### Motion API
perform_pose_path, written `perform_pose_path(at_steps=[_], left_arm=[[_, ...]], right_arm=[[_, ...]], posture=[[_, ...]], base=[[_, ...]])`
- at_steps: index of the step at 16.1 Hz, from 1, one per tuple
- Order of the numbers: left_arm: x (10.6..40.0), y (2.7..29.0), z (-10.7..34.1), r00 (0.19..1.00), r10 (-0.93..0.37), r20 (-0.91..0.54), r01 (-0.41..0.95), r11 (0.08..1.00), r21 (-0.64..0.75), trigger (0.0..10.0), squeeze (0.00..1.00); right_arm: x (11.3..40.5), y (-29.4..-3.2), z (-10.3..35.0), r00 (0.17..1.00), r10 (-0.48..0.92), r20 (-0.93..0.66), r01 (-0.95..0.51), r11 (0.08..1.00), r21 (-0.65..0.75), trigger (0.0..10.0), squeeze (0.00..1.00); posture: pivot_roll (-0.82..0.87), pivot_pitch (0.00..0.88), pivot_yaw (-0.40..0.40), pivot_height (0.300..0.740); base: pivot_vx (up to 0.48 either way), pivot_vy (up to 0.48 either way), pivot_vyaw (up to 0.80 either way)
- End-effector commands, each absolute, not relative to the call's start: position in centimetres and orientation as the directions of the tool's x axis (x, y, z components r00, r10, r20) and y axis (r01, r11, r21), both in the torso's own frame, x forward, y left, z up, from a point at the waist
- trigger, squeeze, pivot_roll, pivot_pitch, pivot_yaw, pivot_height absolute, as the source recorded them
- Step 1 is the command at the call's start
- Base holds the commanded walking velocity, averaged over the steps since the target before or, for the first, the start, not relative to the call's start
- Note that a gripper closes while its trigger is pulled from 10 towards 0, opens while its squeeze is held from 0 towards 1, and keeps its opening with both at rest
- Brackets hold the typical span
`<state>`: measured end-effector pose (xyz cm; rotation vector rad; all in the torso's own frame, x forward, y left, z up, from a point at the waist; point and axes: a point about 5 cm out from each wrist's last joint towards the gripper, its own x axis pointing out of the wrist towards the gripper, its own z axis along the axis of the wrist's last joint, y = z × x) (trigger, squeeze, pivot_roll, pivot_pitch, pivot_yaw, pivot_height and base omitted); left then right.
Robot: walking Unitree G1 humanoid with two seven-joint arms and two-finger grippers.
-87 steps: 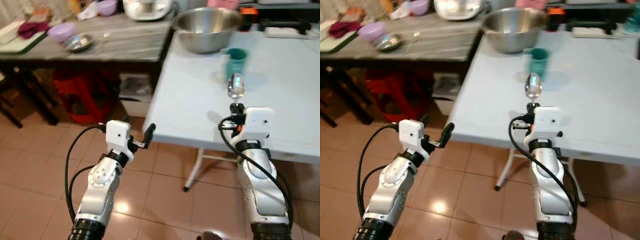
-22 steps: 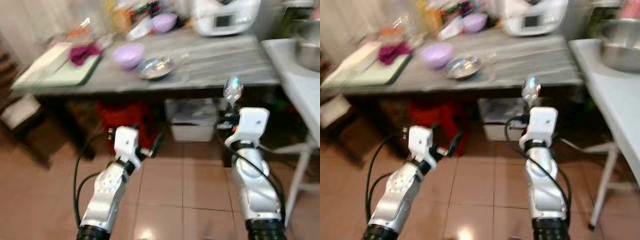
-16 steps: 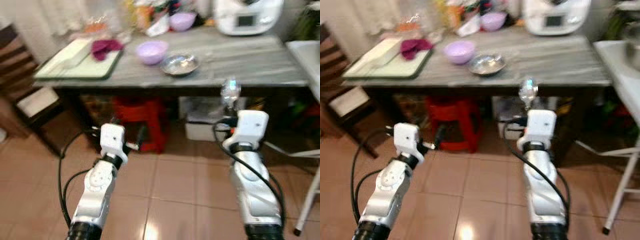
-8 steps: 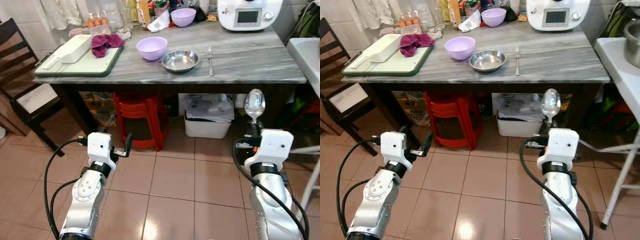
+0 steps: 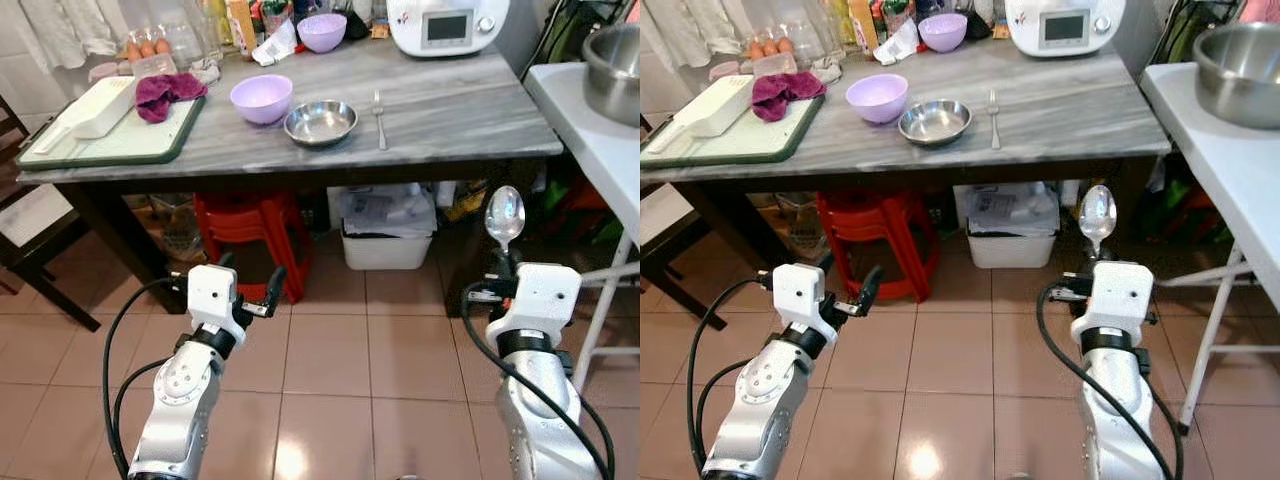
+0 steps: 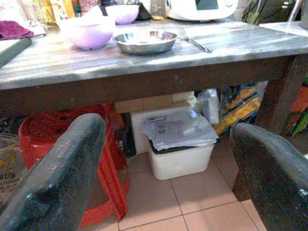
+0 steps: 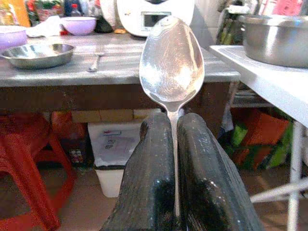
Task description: Setting the table
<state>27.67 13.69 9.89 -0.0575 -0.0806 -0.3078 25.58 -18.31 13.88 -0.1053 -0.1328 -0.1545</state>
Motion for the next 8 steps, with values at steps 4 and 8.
perform_pose_path(at_steps=[4,8], left_arm=[[27.2,13.75,9.76,0.945,-0.318,0.076,0.322,0.945,-0.053,10.0,0.0],[27.14,13.68,9.74,0.942,-0.329,0.073,0.333,0.941,-0.058,10.0,0.0]], right_arm=[[25.86,-17.79,14.34,0.981,-0.127,0.147,0.142,0.985,-0.094,10.0,0.0],[25.84,-17.72,14.27,0.981,-0.128,0.145,0.142,0.985,-0.093,10.0,0.0]], posture=[[-0.16,0.111,0.111,0.74],[-0.16,0.112,0.114,0.74]], base=[[0.382,0.0,-0.12],[0.412,0.0,-0.25]])
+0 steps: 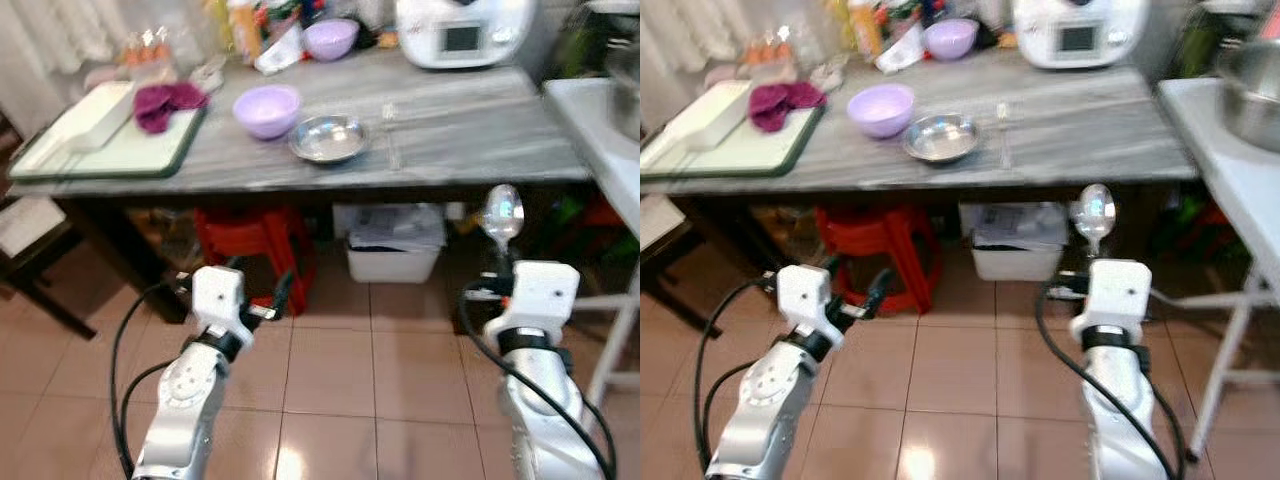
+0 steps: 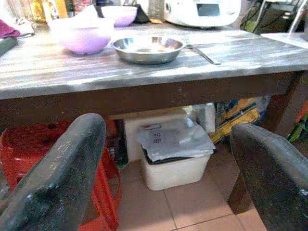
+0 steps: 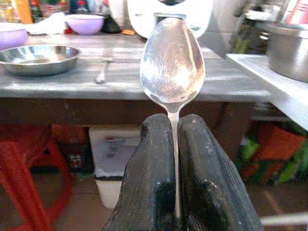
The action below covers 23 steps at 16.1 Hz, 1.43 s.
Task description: Setting the table
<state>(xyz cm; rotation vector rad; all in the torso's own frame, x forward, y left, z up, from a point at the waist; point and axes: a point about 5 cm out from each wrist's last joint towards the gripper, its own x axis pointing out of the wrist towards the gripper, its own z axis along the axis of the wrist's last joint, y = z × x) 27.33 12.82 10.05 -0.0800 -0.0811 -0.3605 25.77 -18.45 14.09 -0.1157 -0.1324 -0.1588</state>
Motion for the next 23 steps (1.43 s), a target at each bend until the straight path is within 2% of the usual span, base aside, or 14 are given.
perform_pose_path(at_steps=[1,18,23], left_arm=[[27.14,13.68,9.72,0.941,-0.33,0.071,0.334,0.941,-0.059,10.0,0.0],[26.57,12.94,8.93,0.919,-0.392,0.026,0.393,0.918,-0.055,10.0,0.0],[26.2,13.29,9.22,0.919,-0.392,0.049,0.394,0.917,-0.058,10.0,0.0]], right_arm=[[25.84,-17.65,14.26,0.981,-0.126,0.146,0.141,0.986,-0.094,10.0,0.0],[26.49,-17.4,14.44,0.981,-0.117,0.153,0.134,0.985,-0.109,10.0,0.0],[26.77,-17.42,14.4,0.982,-0.114,0.153,0.132,0.985,-0.112,10.0,0.0]], posture=[[-0.16,0.111,0.115,0.74],[-0.16,0.107,0.108,0.74],[-0.16,0.103,0.101,0.74]], base=[[0.412,0.0,0.0],[0.41,0.0,0.0],[0.215,0.0,0.0]])
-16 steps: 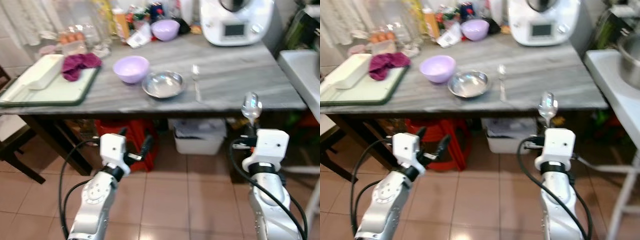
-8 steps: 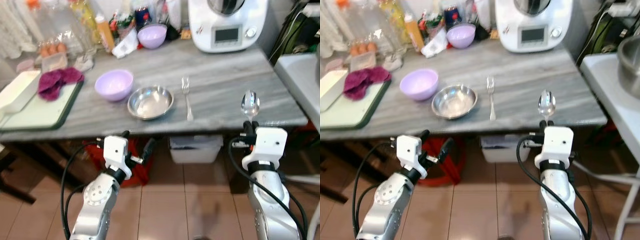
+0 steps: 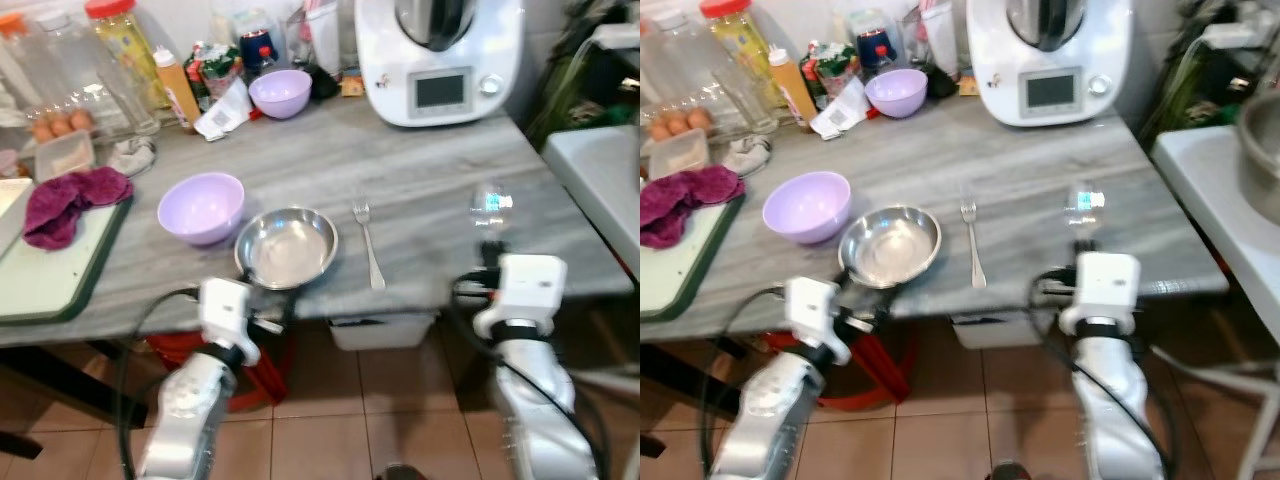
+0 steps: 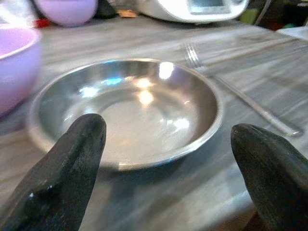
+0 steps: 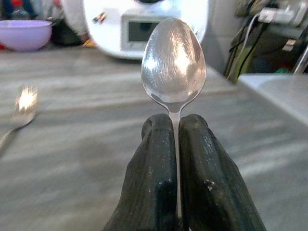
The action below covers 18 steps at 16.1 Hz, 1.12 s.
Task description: Setting the table
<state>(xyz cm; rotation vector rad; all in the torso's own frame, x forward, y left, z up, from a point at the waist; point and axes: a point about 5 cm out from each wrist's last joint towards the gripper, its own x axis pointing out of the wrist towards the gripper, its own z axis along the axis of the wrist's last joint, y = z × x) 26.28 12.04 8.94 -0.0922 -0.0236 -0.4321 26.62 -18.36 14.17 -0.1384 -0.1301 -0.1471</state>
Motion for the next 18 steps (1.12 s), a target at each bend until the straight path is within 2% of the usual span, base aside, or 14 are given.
perform_pose_path(at_steps=[1,6,8,10,12,18], left_arm=[[26.1,13.5,9.3,0.919,-0.392,0.05,0.394,0.917,-0.055,10.0,0.0],[25.4,14.2,9.8,0.913,-0.402,0.075,0.406,0.913,-0.048,10.0,0.0],[25.0,14.1,10.0,0.884,-0.461,0.076,0.464,0.885,-0.035,10.0,0.0],[24.8,14.2,10.1,0.871,-0.486,0.073,0.488,0.872,-0.027,10.0,0.0],[24.5,14.4,10.3,0.844,-0.532,0.068,0.533,0.846,0.007,10.0,0.0],[23.7,14.1,10.2,0.783,-0.621,0.036,0.621,0.783,0.001,10.0,0.0]], right_arm=[[26.8,-17.4,14.4,0.982,-0.113,0.154,0.131,0.985,-0.113,10.0,0.0],[26.7,-17.3,14.4,0.981,-0.112,0.156,0.13,0.985,-0.109,10.0,0.0],[26.7,-17.6,14.2,0.981,-0.134,0.141,0.148,0.984,-0.095,10.0,0.0],[26.9,-18.2,13.9,0.979,-0.181,0.099,0.184,0.983,-0.023,10.0,0.0],[27.3,-18.6,14.0,0.979,-0.177,0.098,0.183,0.982,-0.053,10.0,0.0],[28.8,-19.9,13.5,0.985,-0.168,-0.027,0.169,0.985,0.03,10.0,0.0]], posture=[[-0.16,0.103,0.101,0.74],[-0.15,0.108,0.102,0.74],[-0.16,0.11,0.1,0.74],[-0.15,0.112,0.097,0.74],[-0.15,0.114,0.098,0.74],[-0.16,0.125,0.099,0.74]], base=[[0.0,0.0,0.0],[0.0,0.0,0.0],[0.0,0.0,0.0],[0.0,0.0,0.0],[0.0,0.0,0.0],[0.0,0.0,0.0]])
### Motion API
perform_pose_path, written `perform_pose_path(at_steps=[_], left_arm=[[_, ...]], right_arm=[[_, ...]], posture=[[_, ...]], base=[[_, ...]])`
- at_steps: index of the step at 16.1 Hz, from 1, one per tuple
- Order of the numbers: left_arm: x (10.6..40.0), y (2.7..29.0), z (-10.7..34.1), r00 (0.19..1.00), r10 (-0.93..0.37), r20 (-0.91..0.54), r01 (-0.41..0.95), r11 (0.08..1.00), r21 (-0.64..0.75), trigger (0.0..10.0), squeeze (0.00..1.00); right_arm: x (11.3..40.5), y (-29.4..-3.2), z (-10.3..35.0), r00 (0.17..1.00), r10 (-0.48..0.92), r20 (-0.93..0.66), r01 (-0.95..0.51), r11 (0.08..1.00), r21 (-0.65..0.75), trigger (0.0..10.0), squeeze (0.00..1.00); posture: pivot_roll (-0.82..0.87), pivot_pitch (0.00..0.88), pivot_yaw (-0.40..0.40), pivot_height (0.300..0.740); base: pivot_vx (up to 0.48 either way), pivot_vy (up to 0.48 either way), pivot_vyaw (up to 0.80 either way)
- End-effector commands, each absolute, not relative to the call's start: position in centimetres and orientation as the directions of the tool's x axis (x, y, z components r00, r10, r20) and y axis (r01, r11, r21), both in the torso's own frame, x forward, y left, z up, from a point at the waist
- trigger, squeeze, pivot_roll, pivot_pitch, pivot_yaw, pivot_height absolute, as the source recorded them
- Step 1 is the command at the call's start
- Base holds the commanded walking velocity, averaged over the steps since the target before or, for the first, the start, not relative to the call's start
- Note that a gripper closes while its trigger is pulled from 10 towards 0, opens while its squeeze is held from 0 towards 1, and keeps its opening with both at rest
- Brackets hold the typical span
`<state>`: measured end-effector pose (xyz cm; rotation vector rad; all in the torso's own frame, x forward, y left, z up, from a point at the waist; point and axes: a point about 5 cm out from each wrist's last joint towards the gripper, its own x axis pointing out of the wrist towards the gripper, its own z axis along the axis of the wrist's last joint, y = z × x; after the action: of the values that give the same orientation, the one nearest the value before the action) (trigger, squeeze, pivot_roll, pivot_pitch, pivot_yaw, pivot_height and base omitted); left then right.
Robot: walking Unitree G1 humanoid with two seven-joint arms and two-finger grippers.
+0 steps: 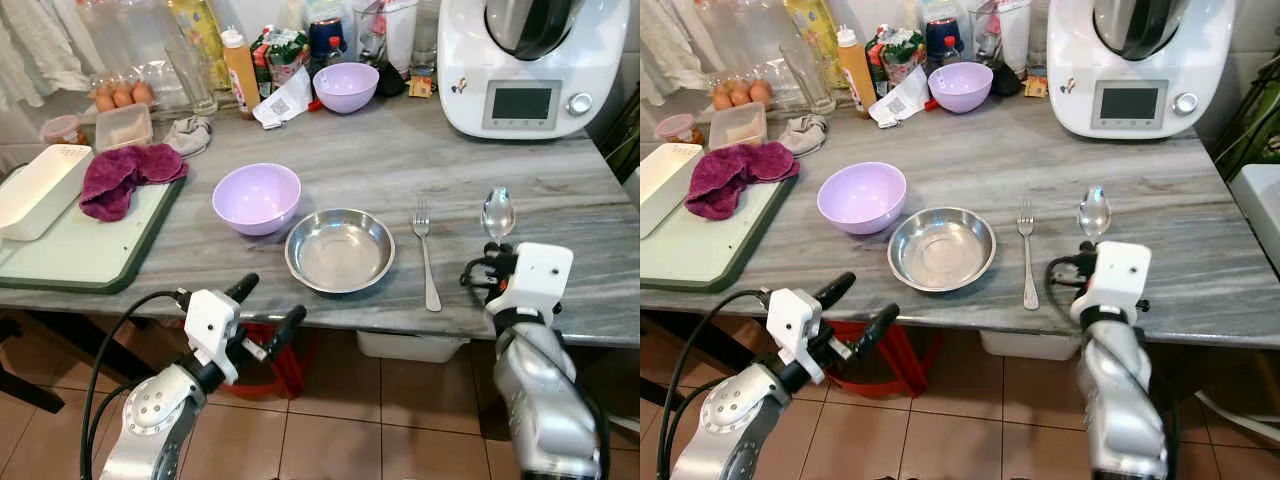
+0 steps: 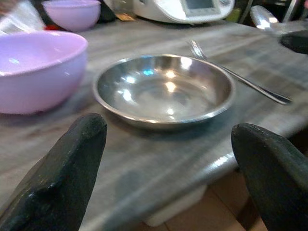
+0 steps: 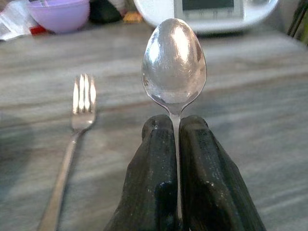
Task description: Setting the table
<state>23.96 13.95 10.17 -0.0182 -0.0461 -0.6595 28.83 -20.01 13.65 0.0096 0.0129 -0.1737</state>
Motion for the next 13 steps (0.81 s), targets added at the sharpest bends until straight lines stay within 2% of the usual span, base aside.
perform_pose_path(at_steps=[1,4,13], left_arm=[[23.6,14.1,10.1,0.781,-0.623,0.036,0.624,0.782,-0.002,10.0,0.0],[23.5,14.5,9.4,0.782,-0.623,0.02,0.623,0.782,-0.008,10.0,0.0],[23.5,16.1,4.2,0.782,-0.619,-0.073,0.618,0.785,-0.041,10.0,0.0]], right_arm=[[29.1,-20.4,13.6,0.984,-0.173,-0.037,0.174,0.985,0.023,10.0,0.0],[29.4,-20.6,13.6,0.986,-0.161,-0.05,0.161,0.987,0.011,10.0,0.0],[32.2,-19.1,13.9,0.994,-0.052,-0.097,0.059,0.995,0.079,10.0,0.0]], posture=[[-0.16,0.126,0.098,0.74],[-0.16,0.127,0.101,0.74],[-0.15,0.134,0.108,0.74]], base=[[0.0,0.0,0.0],[0.0,0.0,0.0],[0.0,0.0,0.0]])
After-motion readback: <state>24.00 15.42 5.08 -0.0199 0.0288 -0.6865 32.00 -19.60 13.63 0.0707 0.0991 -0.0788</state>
